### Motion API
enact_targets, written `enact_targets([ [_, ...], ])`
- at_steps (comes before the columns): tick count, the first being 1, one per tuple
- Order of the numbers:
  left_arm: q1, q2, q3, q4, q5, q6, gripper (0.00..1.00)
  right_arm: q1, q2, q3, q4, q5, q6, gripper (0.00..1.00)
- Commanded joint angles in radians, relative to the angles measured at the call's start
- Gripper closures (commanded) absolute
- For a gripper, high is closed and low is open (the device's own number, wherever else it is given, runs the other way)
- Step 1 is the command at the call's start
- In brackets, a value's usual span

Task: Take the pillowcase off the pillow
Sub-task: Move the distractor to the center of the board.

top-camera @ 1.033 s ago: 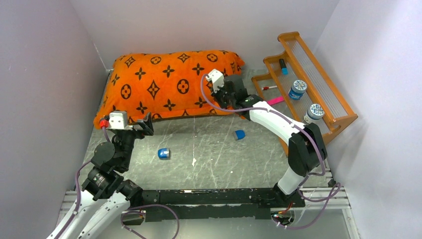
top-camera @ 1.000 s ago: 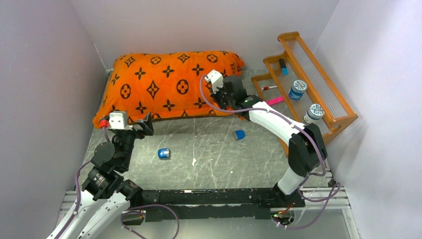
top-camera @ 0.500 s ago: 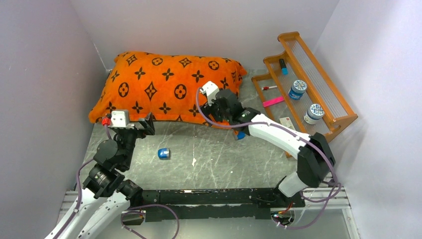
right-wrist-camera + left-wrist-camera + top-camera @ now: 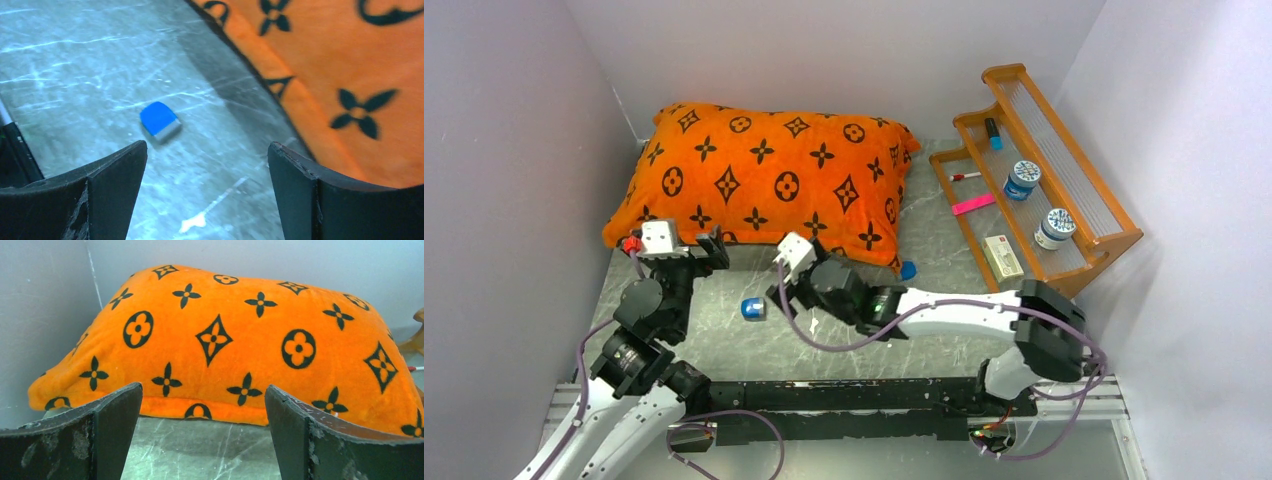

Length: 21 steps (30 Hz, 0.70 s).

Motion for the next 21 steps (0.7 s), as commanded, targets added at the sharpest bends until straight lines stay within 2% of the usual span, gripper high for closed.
enact_targets([
  [1,0.014,-0.024,0.031,0.013,-0.084,-0.022,0.03,0.070,0.126,0.022,0.204,0.008,0.027,0.07],
  [9,0.041,-0.093,0.010,0.028,-0.157,-0.028,0.03,0.167,0.462,0.154,0.395,0.031,-0.053,0.01],
  [21,0.042,-0.095,0.004,0.039,-0.132,-0.017,0.03,0.172,0.728,0.329,0.465,0.233,-0.102,0.00],
])
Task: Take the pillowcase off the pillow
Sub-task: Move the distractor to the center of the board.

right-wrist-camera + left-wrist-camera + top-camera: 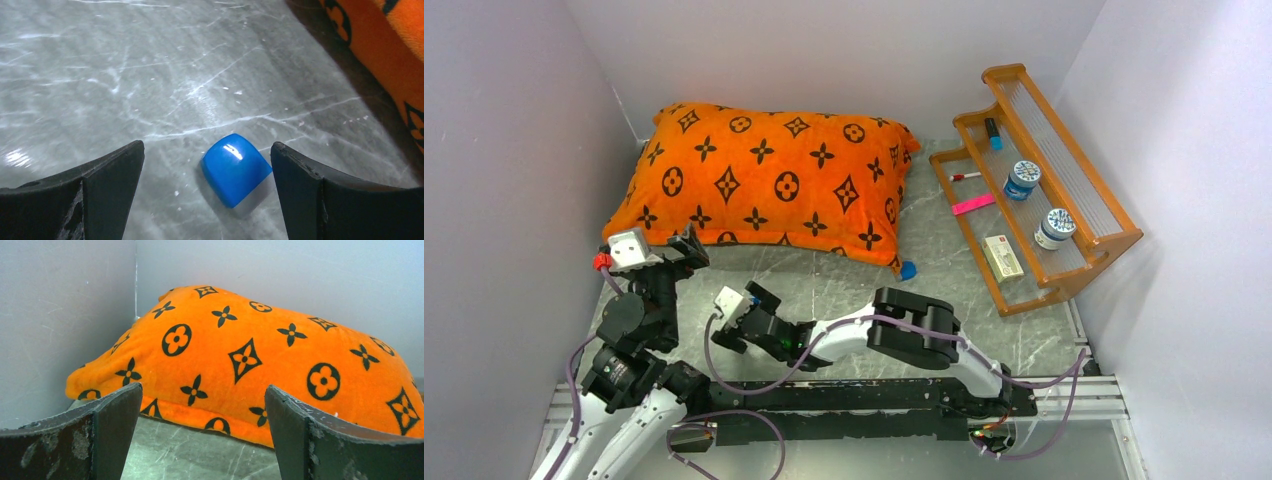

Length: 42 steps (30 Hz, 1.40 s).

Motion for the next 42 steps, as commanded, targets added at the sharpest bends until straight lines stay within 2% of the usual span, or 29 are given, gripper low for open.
enact_targets([
  [1,0.004,-0.002,0.004,0.036,0.005,0.002,0.03,-0.003,0.051,0.050,0.104,0.133,-0.025,0.00],
  [6,0.004,0.002,0.002,0.041,0.023,0.008,0.03,-0.002,0.069,-0.002,0.126,0.219,-0.013,0.00],
  [14,0.004,0.012,0.002,0.043,0.056,0.015,0.03,-0.031,0.025,-0.156,0.104,0.455,0.068,0.00],
  [17,0.004,0.020,0.003,0.040,0.065,0.016,0.03,-0.070,-0.037,-0.244,0.010,0.532,0.190,0.00],
  [22,0.004,0.026,0.005,0.042,0.087,0.019,0.03,-0.161,-0.172,-0.369,-0.277,0.644,0.434,0.00],
  [26,0.004,0.038,0.006,0.043,0.104,0.021,0.03,-0.224,-0.260,-0.468,-0.342,0.697,0.488,0.00],
  [28,0.004,0.043,0.006,0.042,0.110,0.021,0.03,-0.228,-0.310,-0.501,-0.299,0.712,0.430,0.00],
  [32,0.004,0.051,0.006,0.043,0.109,0.021,0.03,-0.191,-0.428,-0.544,-0.093,0.625,0.247,0.00],
  [35,0.004,0.058,0.008,0.042,0.116,0.021,0.03,-0.163,-0.509,-0.550,0.027,0.459,0.162,0.00],
  [38,0.004,0.065,0.008,0.041,0.120,0.022,0.03,-0.162,-0.545,-0.563,0.146,0.260,0.160,0.00],
  [42,0.004,0.066,0.009,0.042,0.120,0.023,0.03,-0.149,-0.492,-0.520,0.249,0.091,0.197,0.00],
])
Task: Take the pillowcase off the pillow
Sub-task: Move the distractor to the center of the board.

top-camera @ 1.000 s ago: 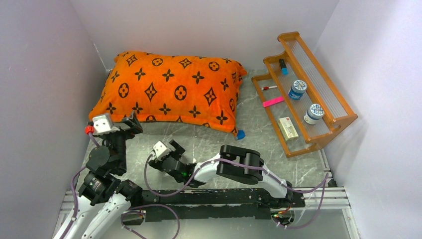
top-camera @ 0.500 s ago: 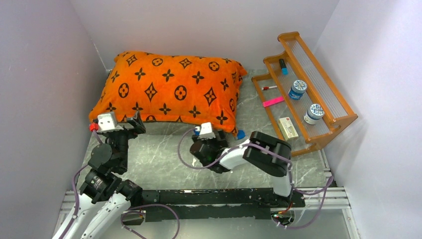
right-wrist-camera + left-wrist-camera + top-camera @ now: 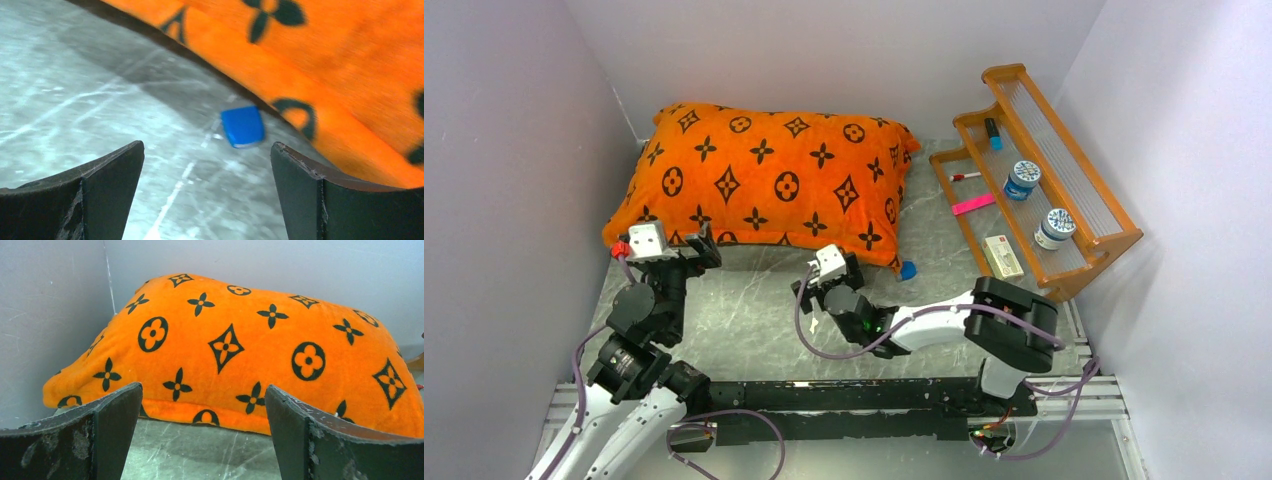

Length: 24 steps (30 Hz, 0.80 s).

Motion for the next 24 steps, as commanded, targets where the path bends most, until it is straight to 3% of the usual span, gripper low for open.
enact_targets([
  [1,0.004,0.010,0.010,0.039,0.013,0.010,0.03,0.013,0.060,0.054,0.216,-0.265,0.001,0.00],
  [9,0.004,0.007,0.010,0.039,0.015,0.012,0.03,0.021,0.338,0.297,0.392,-0.216,0.013,0.00],
  [16,0.004,0.005,0.010,0.036,0.010,0.012,0.03,-0.010,0.569,0.494,0.344,-0.145,0.038,0.00],
  [24,0.004,0.003,0.011,0.037,0.013,0.012,0.03,-0.049,0.657,0.440,0.315,-0.032,0.121,0.00],
])
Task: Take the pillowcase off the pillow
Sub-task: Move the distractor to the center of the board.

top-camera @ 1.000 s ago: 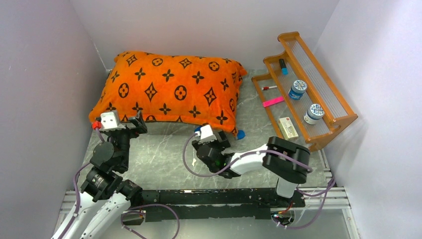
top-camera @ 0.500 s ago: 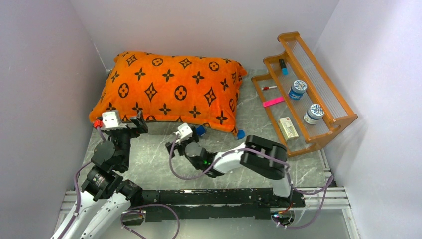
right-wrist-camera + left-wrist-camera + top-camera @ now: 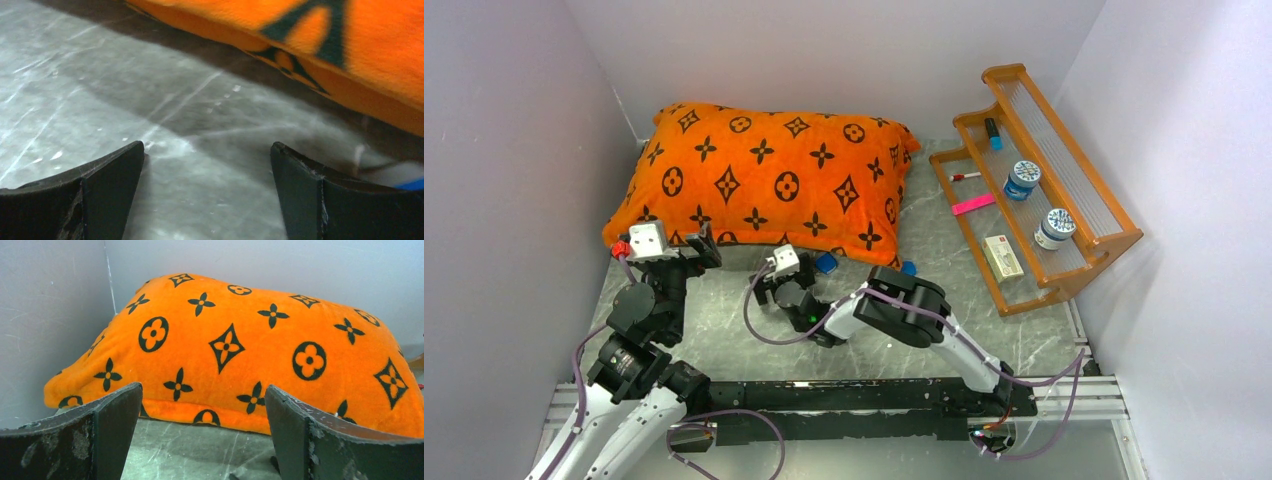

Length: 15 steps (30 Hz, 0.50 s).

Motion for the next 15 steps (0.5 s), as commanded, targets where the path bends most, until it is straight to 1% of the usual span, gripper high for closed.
enact_targets([
  [1,0.004,0.002,0.011,0.037,0.014,0.008,0.03,-0.030,0.019,-0.055,0.026,0.116,0.068,0.00],
  [7,0.004,0.007,0.011,0.036,0.020,0.009,0.03,-0.088,-0.036,-0.217,0.080,0.225,0.089,0.00],
  [11,0.004,0.013,0.013,0.035,0.024,0.008,0.03,-0.142,-0.114,-0.373,0.087,0.285,0.142,0.00],
  [15,0.004,0.016,0.014,0.034,0.028,0.007,0.03,-0.202,-0.223,-0.531,0.077,0.312,0.224,0.00],
])
